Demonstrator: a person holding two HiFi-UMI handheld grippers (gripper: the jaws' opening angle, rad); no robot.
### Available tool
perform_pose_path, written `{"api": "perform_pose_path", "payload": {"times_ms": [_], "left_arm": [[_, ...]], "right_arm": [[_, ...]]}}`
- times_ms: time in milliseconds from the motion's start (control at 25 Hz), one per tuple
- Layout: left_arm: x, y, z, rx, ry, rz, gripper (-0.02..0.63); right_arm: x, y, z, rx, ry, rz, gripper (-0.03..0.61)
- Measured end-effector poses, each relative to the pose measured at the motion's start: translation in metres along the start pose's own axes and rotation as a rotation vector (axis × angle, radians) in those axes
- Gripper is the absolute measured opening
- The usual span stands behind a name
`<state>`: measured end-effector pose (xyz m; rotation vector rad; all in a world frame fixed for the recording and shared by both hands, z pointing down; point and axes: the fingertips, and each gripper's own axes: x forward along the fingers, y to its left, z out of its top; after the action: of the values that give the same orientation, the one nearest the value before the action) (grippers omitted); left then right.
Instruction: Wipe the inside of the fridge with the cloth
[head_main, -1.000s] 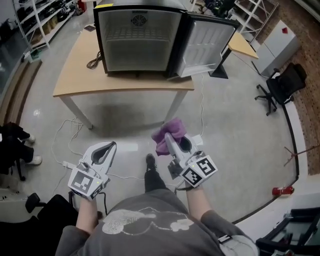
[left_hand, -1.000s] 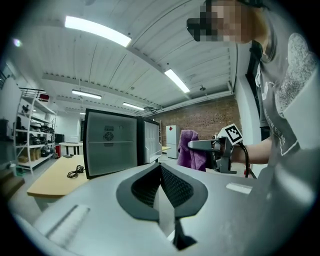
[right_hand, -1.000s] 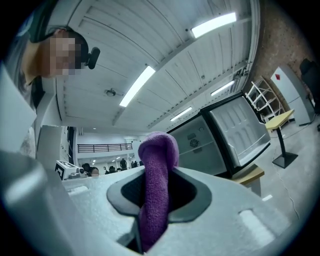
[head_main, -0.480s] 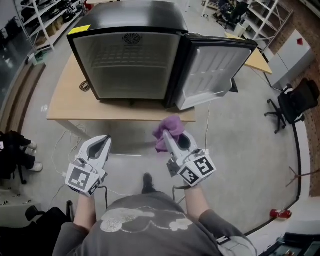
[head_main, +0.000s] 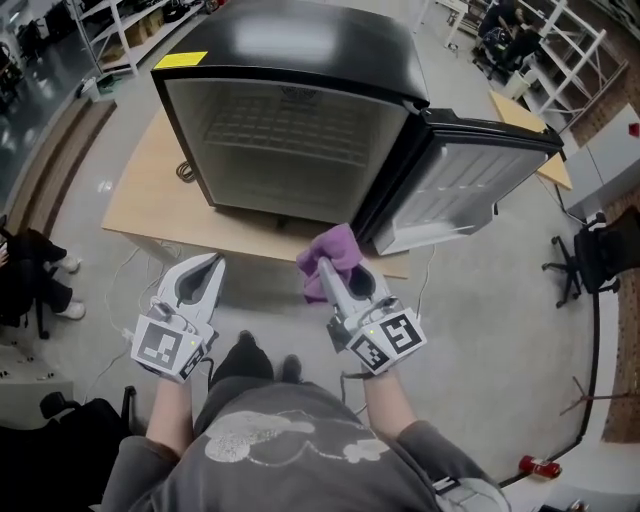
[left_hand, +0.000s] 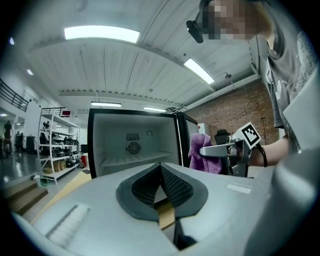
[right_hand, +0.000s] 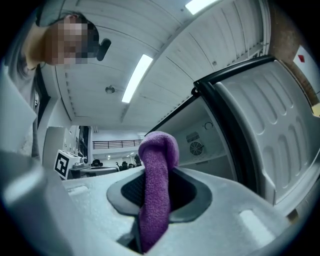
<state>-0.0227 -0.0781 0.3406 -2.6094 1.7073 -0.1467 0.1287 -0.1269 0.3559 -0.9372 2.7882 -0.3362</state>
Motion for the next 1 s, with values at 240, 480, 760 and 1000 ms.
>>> {"api": "perform_pose_path", "payload": {"times_ms": [240,480,760,1000], "left_arm": [[0.028,0.03,-0.001,0.012,0.003,-0.023,0.018],[0.041,0.085,0.004,-0.002,-0.014,-0.027,0.018],[0.053,0.146,0.005,0.032,-0.022,-0.058,0.018],[0.059,0.175,0.002,0.018,-0.029,-0.126,0.018]], "right_arm": [[0.034,-0.005,0.0,-0.015,0.027,-0.014,0.078],[0.093,0.009,0.002,-0.046,0.029,-0.012,0.078],[0.186,0.027,0.01,-0.095,-0.01,-0.028,0.078],[0.256,0.029,0.015,-0.115,0.0,-0.083,0.078]]}}
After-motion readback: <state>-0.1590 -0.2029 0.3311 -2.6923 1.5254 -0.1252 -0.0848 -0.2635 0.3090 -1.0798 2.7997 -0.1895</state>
